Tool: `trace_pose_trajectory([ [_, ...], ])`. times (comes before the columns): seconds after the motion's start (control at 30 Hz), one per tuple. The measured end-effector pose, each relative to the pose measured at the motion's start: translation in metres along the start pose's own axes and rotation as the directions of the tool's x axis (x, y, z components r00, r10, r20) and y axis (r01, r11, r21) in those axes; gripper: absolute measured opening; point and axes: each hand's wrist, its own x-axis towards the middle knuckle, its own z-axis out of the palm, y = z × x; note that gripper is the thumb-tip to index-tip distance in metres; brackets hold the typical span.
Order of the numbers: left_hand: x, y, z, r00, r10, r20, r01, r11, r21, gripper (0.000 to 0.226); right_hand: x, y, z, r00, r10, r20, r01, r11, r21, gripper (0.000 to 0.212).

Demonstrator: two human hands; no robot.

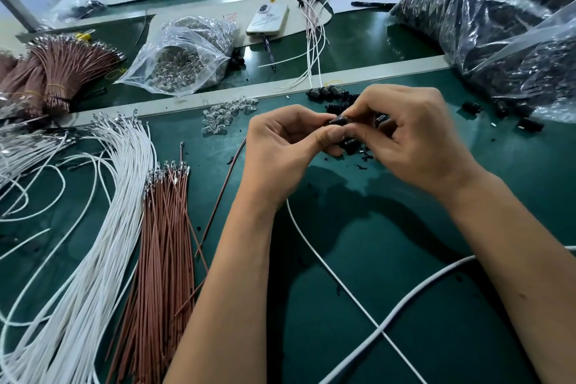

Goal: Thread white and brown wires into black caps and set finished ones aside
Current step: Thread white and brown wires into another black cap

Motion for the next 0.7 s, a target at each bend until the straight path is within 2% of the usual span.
trace_pose_trajectory([
  [0.23,-0.0021,0.0012,-0.0018,0.998,-0.06,0.024,0.061,0.998,-0.031,0.009,-0.0013,0.0001,0.002,0.999,0.005,0.045,-0.005,1.0,-0.005,0.019],
  [0.4,-0.001,-0.0009,-0.0022,0.998,-0.056,0.01,0.056,0.997,-0.043,0.008,-0.0022,0.0013,0.0047,1.0,0.0,0.015,-0.001,1.0,0.006,0.018],
  [0.5,0.0004,-0.0024,-0.0023,0.998,-0.051,-0.022,0.05,0.998,-0.031,0.01,-0.0036,0.0046,0.0075,0.989,0.145,0.021,-0.146,0.964,0.221,0.011],
  [0.6,0.0011,-0.0047,-0.0016,0.998,-0.027,-0.059,0.027,1.0,0.004,0.016,-0.0028,0.0068,0.0088,0.954,0.289,0.079,-0.293,0.844,0.45,0.008],
  [0.7,0.0011,-0.006,0.0015,0.998,-0.005,-0.066,0.007,1.0,0.025,0.02,-0.0029,0.0071,0.0104,0.926,0.365,0.099,-0.36,0.766,0.533,0.009],
])
